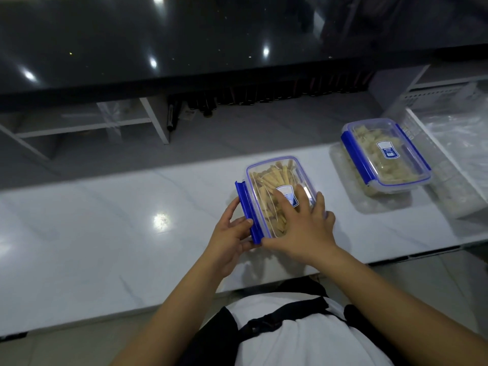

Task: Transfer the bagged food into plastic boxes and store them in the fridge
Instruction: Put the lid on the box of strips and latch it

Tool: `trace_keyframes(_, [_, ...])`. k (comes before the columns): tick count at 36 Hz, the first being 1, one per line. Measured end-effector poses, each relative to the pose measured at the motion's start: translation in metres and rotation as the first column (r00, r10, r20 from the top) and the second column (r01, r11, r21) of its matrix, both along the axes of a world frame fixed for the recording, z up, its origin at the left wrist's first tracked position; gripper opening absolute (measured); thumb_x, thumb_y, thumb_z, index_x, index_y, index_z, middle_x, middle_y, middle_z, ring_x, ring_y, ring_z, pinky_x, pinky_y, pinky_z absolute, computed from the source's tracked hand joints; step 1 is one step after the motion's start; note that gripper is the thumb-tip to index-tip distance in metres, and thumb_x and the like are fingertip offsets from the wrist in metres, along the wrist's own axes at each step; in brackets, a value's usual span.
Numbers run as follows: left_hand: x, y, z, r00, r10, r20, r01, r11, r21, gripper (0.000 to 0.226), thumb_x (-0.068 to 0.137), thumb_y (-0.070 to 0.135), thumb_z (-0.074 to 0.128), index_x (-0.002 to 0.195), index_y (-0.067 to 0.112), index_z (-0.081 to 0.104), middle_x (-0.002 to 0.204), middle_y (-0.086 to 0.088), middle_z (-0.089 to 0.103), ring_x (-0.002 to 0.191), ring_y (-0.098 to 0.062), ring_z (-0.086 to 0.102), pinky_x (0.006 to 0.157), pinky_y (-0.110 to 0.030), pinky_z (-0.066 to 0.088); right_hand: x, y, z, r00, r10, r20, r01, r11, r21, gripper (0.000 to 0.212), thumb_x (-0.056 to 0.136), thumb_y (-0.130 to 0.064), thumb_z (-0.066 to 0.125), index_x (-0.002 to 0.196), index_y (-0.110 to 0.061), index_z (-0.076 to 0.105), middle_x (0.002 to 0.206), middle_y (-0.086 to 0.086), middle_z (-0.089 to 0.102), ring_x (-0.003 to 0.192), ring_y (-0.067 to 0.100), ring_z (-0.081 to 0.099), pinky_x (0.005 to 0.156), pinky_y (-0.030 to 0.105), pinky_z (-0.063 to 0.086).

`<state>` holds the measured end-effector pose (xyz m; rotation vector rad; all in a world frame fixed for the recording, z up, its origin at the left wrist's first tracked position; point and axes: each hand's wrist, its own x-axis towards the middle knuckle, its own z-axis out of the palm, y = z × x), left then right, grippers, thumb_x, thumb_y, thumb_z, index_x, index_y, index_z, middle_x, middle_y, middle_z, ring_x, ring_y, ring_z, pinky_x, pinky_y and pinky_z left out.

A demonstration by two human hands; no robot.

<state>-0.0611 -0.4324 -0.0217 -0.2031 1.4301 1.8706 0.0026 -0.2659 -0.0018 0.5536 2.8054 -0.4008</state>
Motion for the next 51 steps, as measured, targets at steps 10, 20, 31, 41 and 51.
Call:
trace_keyframes(10, [0.003, 0.004, 0.004, 0.997, -0.04, -0.067, 0.036, 0.998, -0.061, 0.066, 0.098, 0.01, 0.062, 0.152, 0.039, 0.035, 0.114, -0.015, 0.073, 0.098, -0.035, 0.074, 0.08, -0.049, 0.061, 0.008, -0.002, -0.009, 0.993, 0.07, -0.093, -0.056, 0.988, 0.147, 0.088, 0.073, -0.088, 0.019, 0.148, -0.055, -0.013, 0.166, 0.006, -0.012, 0.145, 0.05, -0.011, 0.11, 0.065, 0.007])
trace_keyframes(20, [0.012, 0.031, 0.008, 0.925, -0.077, -0.372, -0.05, 0.946, -0.319, 0.07, 0.087, 0.038, 0.075, 0.143, 0.052, 0.036, 0.107, 0.009, 0.066, 0.095, -0.012, 0.068, 0.066, -0.034, 0.064, 0.011, 0.0, -0.004, 0.994, 0.095, -0.057, -0.092, 0.994, 0.051, 0.065, 0.09, -0.064, 0.012, 0.145, -0.055, -0.022, 0.166, 0.005, -0.017, 0.145, 0.047, -0.024, 0.113, 0.068, -0.002])
trace_keyframes(31, [0.003, 0.038, 0.011, 0.928, -0.134, -0.347, -0.016, 0.918, -0.397, 0.07, 0.088, 0.036, 0.076, 0.144, 0.051, 0.037, 0.098, 0.016, 0.064, 0.086, -0.01, 0.068, 0.051, -0.019, 0.054, 0.018, 0.004, 0.013, 0.989, 0.135, 0.061, -0.133, 0.99, -0.046, 0.074, 0.096, -0.059, 0.028, 0.151, -0.044, -0.019, 0.162, 0.004, -0.028, 0.142, 0.048, -0.03, 0.115, 0.066, -0.003])
trace_keyframes(41, [0.001, 0.036, 0.018, 0.964, -0.117, -0.238, 0.01, 0.913, -0.407, 0.077, 0.087, 0.031, 0.076, 0.149, 0.049, 0.033, 0.109, 0.008, 0.063, 0.091, -0.014, 0.069, 0.051, -0.022, 0.055, -0.003, 0.094, 0.038, 0.876, -0.467, 0.122, 0.397, 0.552, -0.733, 0.09, 0.081, -0.035, 0.078, 0.153, -0.039, 0.025, 0.153, 0.009, 0.04, 0.132, 0.031, 0.048, 0.09, 0.039, 0.047])
trace_keyframes(51, [0.004, 0.037, 0.027, 0.973, -0.119, -0.196, 0.015, 0.886, -0.464, 0.077, 0.087, 0.032, 0.074, 0.149, 0.05, 0.033, 0.117, -0.002, 0.062, 0.095, -0.017, 0.07, 0.053, -0.022, 0.056, -0.021, 0.12, 0.025, 0.858, -0.441, 0.263, 0.453, 0.407, -0.793, 0.049, 0.074, -0.016, 0.086, 0.117, -0.024, 0.063, 0.093, 0.003, 0.074, 0.076, 0.017, 0.072, 0.056, 0.03, 0.056])
